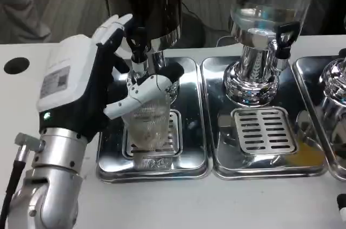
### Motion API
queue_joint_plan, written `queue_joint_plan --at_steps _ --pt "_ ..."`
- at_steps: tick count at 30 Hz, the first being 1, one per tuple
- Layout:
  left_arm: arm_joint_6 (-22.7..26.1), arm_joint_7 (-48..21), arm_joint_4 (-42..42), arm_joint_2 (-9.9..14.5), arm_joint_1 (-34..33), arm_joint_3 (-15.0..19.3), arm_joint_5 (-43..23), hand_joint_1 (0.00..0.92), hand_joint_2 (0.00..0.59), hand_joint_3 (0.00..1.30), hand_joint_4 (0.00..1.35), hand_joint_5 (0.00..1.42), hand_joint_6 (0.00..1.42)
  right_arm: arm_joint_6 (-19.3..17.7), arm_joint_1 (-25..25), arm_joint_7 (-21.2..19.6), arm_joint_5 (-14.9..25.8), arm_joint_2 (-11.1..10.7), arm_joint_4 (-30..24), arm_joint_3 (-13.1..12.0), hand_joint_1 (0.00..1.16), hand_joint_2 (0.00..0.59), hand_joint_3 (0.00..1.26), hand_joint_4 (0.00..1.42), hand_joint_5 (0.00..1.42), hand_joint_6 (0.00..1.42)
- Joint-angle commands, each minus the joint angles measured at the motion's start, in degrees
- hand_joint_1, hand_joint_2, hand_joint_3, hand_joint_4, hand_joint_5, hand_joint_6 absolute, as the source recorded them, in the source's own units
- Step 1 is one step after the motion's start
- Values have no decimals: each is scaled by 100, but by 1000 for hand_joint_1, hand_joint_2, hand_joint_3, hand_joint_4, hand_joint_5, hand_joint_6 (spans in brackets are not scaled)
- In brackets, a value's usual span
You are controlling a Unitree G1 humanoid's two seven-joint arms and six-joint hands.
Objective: Grasp the cup under the faucet to collect the drink, then remove the cup.
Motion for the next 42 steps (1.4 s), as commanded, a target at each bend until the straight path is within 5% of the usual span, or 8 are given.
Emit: queue_joint_plan --at_steps 1,42 --pt "53 -148 -60 -43 -26 -100 61 0 26 233 148 619 818 -88 16 23 66 -20 19 -62 289 444 102 0 0 0" --pt "-189 -466 -409 31 674 -60 -148 0 24 237 164 630 811 -15 -85 50 -12 25 -2 30 283 435 87 0 0 0"
